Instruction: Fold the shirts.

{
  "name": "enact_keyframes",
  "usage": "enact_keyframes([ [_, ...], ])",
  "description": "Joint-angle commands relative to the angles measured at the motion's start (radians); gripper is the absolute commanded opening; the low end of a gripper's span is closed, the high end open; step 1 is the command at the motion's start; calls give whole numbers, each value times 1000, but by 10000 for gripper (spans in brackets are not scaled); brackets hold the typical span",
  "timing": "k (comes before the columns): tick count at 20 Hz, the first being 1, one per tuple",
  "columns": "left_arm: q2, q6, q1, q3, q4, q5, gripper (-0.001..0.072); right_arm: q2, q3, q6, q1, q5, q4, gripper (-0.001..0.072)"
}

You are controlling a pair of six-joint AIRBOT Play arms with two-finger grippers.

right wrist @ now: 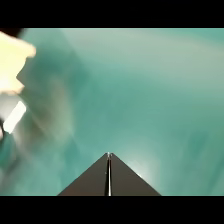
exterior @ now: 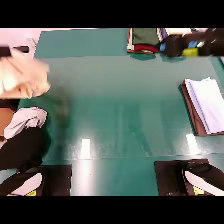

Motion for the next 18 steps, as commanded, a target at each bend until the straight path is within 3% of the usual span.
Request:
enact_keyframes([
  [1,130,75,-173,198,-10,-58,20,0,175,0,-26,8,0,20],
  [6,84,98,-497,262,-116,-102,20,0,351,1,-139,87,0,20],
  [12,-244,225,-829,262,-365,-133,23,24,397,1,-248,182,2,20],
  [13,-291,250,-853,262,-407,-131,111,27,397,1,-259,201,2,19],
  [14,-331,254,-862,262,-436,-128,410,29,397,1,-269,217,1,20],
  [15,-352,244,-858,262,-434,-129,485,29,397,1,-280,228,1,20],
  [18,-338,167,-733,262,-365,-208,485,29,397,1,-297,246,-2,20],
])
